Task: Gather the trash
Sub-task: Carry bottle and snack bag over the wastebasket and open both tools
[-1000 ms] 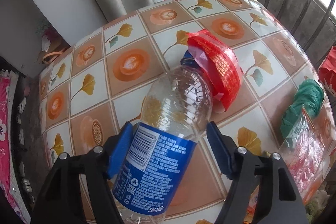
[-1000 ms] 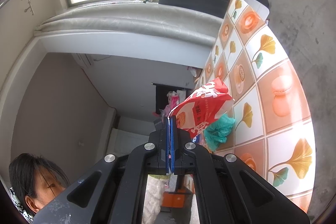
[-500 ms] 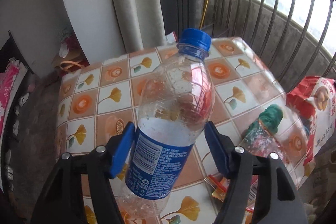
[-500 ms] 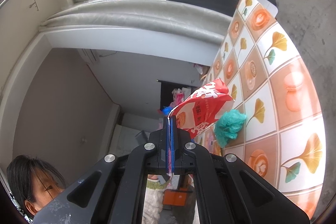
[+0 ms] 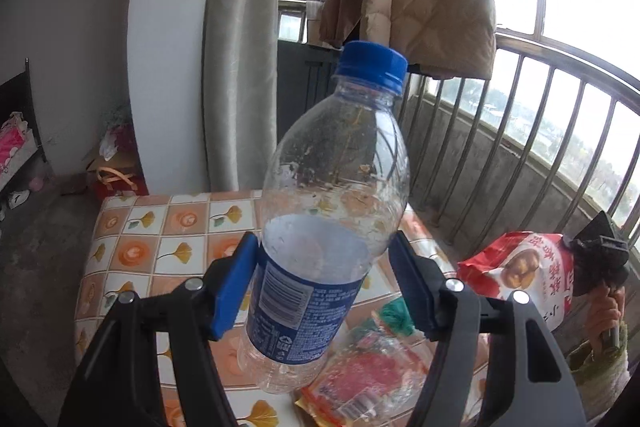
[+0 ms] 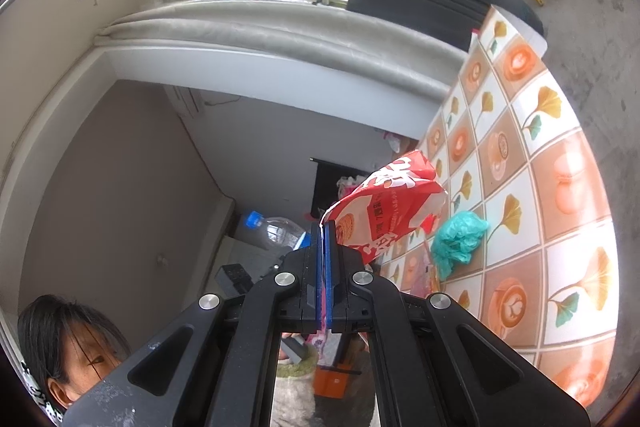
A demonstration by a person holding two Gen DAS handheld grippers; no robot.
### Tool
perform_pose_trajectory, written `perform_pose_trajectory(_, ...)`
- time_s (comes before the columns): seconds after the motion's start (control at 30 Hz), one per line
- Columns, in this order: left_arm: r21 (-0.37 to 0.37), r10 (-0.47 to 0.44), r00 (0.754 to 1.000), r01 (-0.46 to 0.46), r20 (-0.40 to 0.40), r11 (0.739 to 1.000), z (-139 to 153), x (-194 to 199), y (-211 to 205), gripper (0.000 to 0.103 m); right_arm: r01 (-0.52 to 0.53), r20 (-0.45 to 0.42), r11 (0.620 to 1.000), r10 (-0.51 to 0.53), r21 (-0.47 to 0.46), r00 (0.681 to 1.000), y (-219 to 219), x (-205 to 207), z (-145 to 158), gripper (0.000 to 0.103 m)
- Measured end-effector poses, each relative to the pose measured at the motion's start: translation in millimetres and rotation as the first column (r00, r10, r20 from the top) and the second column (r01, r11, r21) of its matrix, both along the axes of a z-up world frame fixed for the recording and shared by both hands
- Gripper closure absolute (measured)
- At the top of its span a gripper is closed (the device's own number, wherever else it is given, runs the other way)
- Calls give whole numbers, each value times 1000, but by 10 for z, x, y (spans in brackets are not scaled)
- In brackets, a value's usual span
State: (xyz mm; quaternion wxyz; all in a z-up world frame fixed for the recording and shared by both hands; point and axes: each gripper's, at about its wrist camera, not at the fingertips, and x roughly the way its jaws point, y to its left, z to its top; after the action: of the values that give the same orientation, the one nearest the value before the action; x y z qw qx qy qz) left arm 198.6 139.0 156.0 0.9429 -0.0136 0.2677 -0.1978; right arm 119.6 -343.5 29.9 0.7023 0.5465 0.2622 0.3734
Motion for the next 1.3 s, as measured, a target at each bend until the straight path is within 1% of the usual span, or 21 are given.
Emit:
perform_pose_trajectory(0.17,-76,-98,995,98,13,992,79,-146,-484,38,52,22,998,-52,-28,998,-219,-286,119,103)
perform_pose_trajectory(0.3,-128,-208,978,208,15,970,53,-236,-1029,38,119,25,991,-118,-67,993,-478,-595,165,103)
perform_pose_trajectory(0.37,-159,-270,963,266,0,951,15,-286,-1372,38,162,18,983,-160,-91,987,-641,-767,172,103)
perform_pose_trajectory(0.43,-182,-338,941,329,-21,927,-52,-342,-1758,38,212,9,969,-213,-129,977,-818,-950,169,103)
perform_pose_trajectory(0.57,-201,-460,886,441,-61,875,-232,-465,-2631,38,332,-20,919,-344,-211,939,-1173,-1319,73,103)
perform_pose_trajectory(0.63,-198,-513,855,491,-77,848,-355,-534,-3106,38,387,-45,886,-411,-255,911,-1323,-1468,-24,103)
perform_pose_trajectory(0.73,-190,-564,816,538,-124,821,-624,-602,-3764,38,453,-96,811,-518,-371,850,-1535,-1639,-191,103)
perform_pose_trajectory(0.83,-198,-602,772,570,-202,797,-977,-656,-4331,38,479,-154,751,-596,-454,788,-1715,-1741,-448,103)
perform_pose_trajectory(0.87,-199,-614,756,581,-226,789,-1119,-678,-4510,38,482,-174,740,-613,-469,771,-1758,-1760,-539,103)
perform_pose_trajectory(0.93,-192,-624,733,594,-269,781,-1385,-719,-4810,38,486,-216,726,-639,-487,738,-1865,-1791,-760,103)
perform_pose_trajectory(1.0,-185,-631,707,607,-319,773,-1662,-746,-5059,38,491,-246,717,-658,-495,712,-1978,-1819,-987,99)
perform_pose_trajectory(1.03,-176,-632,693,613,-347,770,-1801,-744,-5166,36,490,-261,711,-666,-505,699,-2037,-1828,-1108,99)
perform_pose_trajectory(1.07,-162,-629,679,620,-379,768,-1956,-740,-5266,32,480,-278,698,-679,-531,679,-2081,-1804,-1263,96)
perform_pose_trajectory(1.1,-143,-617,669,622,-415,770,-2105,-708,-5336,24,470,-294,689,-688,-552,663,-2183,-1866,-1420,82)
perform_pose_trajectory(1.13,-119,-593,668,613,-450,781,-2246,-681,-5386,22,464,-313,682,-698,-565,644,-2228,-1854,-1555,71)
perform_pose_trajectory(1.17,-102,-564,667,598,-487,795,-2371,-645,-5412,22,454,-351,683,-705,-572,616,-2280,-1848,-1759,53)
perform_pose_trajectory(1.2,-102,-538,666,576,-517,811,-2455,-607,-5391,22,450,-387,694,-702,-562,599,-2336,-1862,-1931,53)
perform_pose_trajectory(1.23,-120,-526,663,556,-532,823,-2493,-576,-5337,22,450,-420,706,-696,-547,583,-2394,-1912,-2078,53)
perform_pose_trajectory(1.27,-143,-525,660,542,-538,828,-2505,-533,-5258,23,457,-448,714,-693,-530,564,-2414,-1953,-2206,53)
perform_pose_trajectory(1.3,-151,-525,661,537,-537,830,-2498,-506,-5194,22,464,-458,716,-694,-522,555,-2439,-1995,-2259,53)
